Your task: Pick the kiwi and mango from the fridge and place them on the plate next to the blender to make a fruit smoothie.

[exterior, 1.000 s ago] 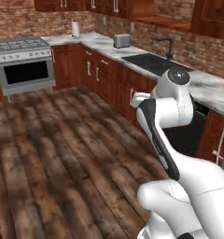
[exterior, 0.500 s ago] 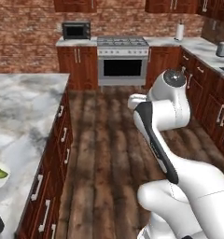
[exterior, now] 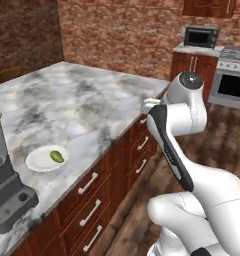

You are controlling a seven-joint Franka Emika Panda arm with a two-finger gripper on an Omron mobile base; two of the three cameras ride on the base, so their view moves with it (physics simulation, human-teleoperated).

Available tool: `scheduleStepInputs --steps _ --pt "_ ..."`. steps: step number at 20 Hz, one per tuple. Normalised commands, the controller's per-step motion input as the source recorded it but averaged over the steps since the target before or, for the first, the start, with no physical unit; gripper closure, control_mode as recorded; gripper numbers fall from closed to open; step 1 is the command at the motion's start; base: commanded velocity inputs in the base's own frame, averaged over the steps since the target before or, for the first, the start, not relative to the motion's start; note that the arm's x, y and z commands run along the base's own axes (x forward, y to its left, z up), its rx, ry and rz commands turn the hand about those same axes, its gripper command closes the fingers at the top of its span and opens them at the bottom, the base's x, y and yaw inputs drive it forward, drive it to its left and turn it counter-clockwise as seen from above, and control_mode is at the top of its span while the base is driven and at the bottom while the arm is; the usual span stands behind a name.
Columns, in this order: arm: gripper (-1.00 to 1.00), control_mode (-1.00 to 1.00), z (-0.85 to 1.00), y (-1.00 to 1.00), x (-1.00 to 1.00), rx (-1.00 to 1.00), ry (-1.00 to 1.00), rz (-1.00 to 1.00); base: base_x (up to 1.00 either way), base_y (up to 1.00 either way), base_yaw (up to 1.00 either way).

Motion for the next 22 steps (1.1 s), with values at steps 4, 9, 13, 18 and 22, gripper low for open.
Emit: scheduleStepInputs --steps 4,9,13,18,22 --pt "1.00 1.00 0.00 0.00 0.00 0.00 0.00 0.00 0.00 0.00 1.00" --pt "1.00 1.00 0.00 0.00 0.00 0.00 0.00 0.00 0.22 -0.11 0.96" --pt "1.00 1.00 0.00 0.00 0.00 0.00 0.00 0.00 0.28 -0.66 0.75" --pt "1.00 1.00 0.00 0.00 0.00 0.00 0.00 0.00 0.08 -0.76 0.48" --pt "1.00 1.00 0.00 0.00 0.00 0.00 0.00 0.00 -0.01 -0.92 0.28"
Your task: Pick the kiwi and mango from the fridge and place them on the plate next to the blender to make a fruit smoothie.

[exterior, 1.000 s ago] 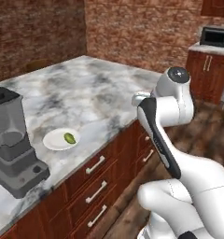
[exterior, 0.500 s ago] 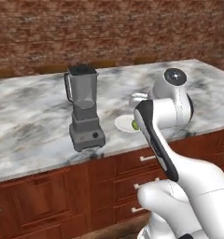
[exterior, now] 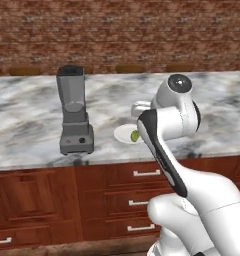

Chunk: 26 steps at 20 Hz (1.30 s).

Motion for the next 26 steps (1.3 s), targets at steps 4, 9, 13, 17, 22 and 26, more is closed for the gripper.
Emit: scheduleStepInputs --steps 4,9,13,17,22,26 --pt "1.00 1.00 0.00 0.00 0.00 0.00 0.00 0.00 0.31 -0.61 0.14" --pt "1.00 1.00 0.00 0.00 0.00 0.00 0.00 0.00 0.51 -0.08 0.01" --pt "1.00 1.00 0.00 0.00 0.00 0.00 0.00 0.00 0.61 0.00 0.00" --pt "1.00 1.00 0.00 0.00 0.00 0.00 0.00 0.00 0.44 -0.04 0.00" --pt "1.00 -1.00 -0.09 0.00 0.10 0.01 0.05 0.01 0.33 0.00 0.02" --pt "1.00 -1.00 -0.61 0.00 0.66 0.07 0.32 0.07 0.00 0.00 0.00"
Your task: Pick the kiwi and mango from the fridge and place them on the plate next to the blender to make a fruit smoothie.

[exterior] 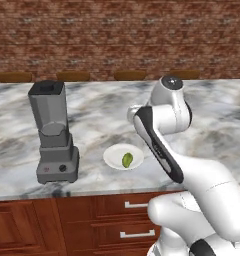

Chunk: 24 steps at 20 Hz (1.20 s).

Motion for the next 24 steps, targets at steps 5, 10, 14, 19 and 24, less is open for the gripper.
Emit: scheduleStepInputs --steps 5,10,14,19,24 --pt "1.00 -1.00 -0.67 0.00 0.82 0.07 0.31 0.10 0.00 0.00 0.00" --pt "1.00 -1.00 -0.57 0.03 0.82 0.00 0.23 0.01 0.00 0.00 0.00" --pt "1.00 -1.00 -0.54 0.16 0.64 0.00 0.23 0.00 0.00 0.00 0.00" --pt "1.00 -1.00 -0.47 0.28 0.22 0.00 0.19 0.03 0.00 0.00 0.00" --pt "1.00 -1.00 -0.58 0.29 0.11 -0.02 0.09 0.06 0.00 0.00 0.00"
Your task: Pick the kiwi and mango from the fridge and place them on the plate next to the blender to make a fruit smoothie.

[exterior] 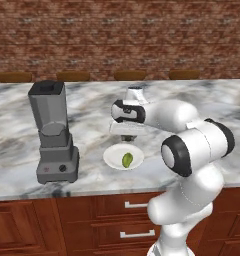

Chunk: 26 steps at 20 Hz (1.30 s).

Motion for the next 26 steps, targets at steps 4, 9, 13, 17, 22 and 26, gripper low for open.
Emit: scheduleStepInputs --steps 4,9,13,17,22,26 --pt "1.00 -1.00 -0.62 0.21 0.23 -0.03 0.03 0.06 0.00 0.00 0.00" --pt "1.00 -1.00 -0.62 0.14 0.26 -0.03 0.02 0.05 0.00 0.00 0.00" --pt "-1.00 -1.00 -0.61 0.23 0.15 -0.02 0.01 0.05 0.00 0.00 0.00" --pt "-1.00 -1.00 -0.23 0.18 0.08 -0.05 0.01 0.02 0.00 0.00 0.00" --pt "-1.00 -1.00 0.06 0.04 -0.01 -0.01 0.00 0.00 0.00 0.00 0.00" --pt "-1.00 -1.00 0.48 0.00 -0.31 -0.03 -0.09 0.00 0.00 0.00 0.00"
